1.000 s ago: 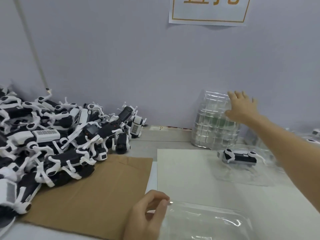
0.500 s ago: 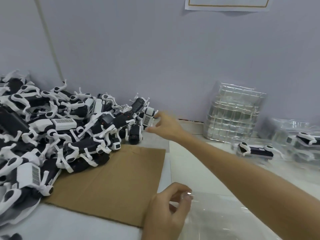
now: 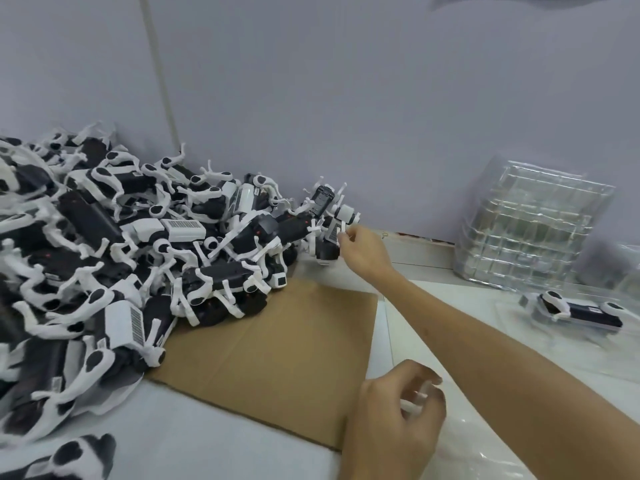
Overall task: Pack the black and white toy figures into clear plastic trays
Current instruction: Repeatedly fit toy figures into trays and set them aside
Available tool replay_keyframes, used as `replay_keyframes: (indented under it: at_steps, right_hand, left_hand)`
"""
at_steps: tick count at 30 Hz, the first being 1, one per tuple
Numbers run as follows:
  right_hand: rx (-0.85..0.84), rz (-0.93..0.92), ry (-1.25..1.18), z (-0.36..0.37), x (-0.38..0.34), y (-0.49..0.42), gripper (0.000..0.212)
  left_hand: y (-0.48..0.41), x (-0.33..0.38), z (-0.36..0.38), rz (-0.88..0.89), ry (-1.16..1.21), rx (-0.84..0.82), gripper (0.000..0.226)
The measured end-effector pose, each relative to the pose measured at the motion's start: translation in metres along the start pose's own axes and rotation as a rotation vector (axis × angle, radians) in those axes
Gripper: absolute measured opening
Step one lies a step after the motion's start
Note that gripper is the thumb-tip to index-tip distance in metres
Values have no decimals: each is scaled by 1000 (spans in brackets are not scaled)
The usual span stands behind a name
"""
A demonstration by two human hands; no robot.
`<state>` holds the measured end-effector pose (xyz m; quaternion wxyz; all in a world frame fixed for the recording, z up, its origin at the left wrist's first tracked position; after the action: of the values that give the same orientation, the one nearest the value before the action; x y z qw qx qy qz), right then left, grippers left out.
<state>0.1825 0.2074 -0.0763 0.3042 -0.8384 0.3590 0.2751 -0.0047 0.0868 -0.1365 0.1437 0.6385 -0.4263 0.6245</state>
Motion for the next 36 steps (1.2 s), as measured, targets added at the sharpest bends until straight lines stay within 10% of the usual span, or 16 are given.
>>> replay_keyframes:
  at_steps: [11,20,26,36]
  right_hand:
    - [96,89,-397,-129,25,74,32]
    - [-144,131,-1084,-197,42,188,28]
    - [-238,209,-1288,-180,51,230,37]
    - [331,-322,-212,-209,57,242,45]
  left_hand:
    - [1,-2,-3,-108,82,42,10]
    - [1,25,-13,54,162,30,93]
    - [8,49,-20,263,148,95,51]
    - [18,70,-19,267,292,97,40]
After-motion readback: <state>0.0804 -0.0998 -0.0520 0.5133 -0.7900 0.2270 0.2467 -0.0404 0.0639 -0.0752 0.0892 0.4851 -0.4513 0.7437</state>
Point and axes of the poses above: each hand's wrist, its own y-axis away from the middle knuckle, its own z-axis out of the palm, x = y × z, the point moved 6 cm from there along -y, towards the middle knuckle, and after that the axes turned 5 degrees about x, right-handed, at the moved point
